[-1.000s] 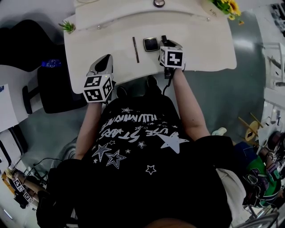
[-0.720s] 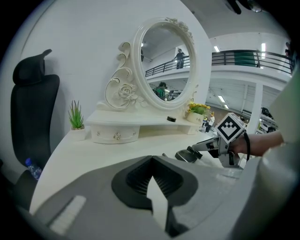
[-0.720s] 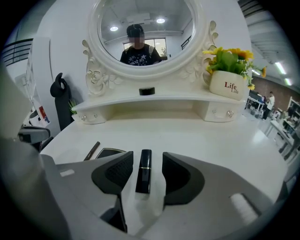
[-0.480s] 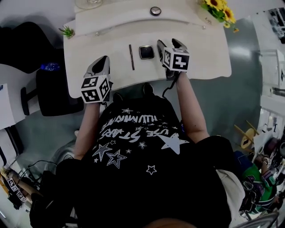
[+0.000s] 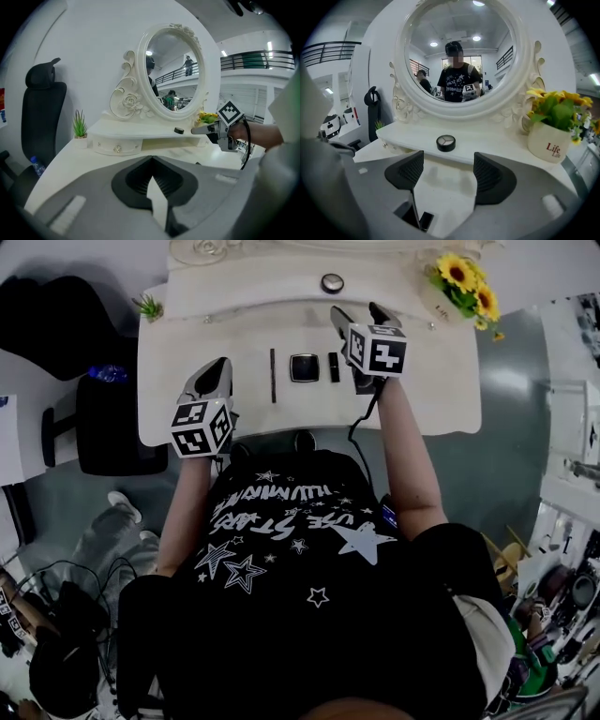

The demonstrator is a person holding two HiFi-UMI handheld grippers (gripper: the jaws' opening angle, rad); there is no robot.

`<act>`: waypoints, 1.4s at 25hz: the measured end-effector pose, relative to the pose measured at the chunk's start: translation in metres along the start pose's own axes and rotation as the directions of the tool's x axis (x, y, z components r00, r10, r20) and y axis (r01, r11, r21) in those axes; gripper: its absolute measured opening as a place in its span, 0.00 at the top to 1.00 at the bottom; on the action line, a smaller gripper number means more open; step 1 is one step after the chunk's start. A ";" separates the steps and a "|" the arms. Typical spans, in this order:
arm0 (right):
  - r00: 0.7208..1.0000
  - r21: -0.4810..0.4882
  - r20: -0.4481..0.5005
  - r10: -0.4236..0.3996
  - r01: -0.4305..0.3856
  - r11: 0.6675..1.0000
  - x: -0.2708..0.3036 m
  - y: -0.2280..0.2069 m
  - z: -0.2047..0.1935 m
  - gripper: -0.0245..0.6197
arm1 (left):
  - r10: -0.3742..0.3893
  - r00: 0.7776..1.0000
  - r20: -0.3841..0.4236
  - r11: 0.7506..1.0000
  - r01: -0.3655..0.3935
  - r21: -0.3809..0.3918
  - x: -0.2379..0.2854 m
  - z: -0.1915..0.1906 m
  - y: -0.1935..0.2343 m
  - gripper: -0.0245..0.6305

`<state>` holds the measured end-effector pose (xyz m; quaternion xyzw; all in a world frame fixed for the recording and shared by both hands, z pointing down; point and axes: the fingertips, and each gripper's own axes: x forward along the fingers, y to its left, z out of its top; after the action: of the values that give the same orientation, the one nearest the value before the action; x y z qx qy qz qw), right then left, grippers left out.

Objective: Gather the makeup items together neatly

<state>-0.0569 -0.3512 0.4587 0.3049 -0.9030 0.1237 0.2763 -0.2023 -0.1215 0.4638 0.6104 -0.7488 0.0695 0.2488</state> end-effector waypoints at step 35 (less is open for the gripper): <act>0.997 -0.074 -0.053 0.052 -0.055 0.996 0.080 0.008 0.028 0.56 | 0.084 0.996 -0.013 0.996 -0.085 -0.035 -0.003 -0.001 0.010 0.96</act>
<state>-0.1264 -0.3939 0.4815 0.2667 -0.9075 0.1045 0.3073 -0.2108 -0.1161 0.4648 0.5732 -0.7737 0.0702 0.2607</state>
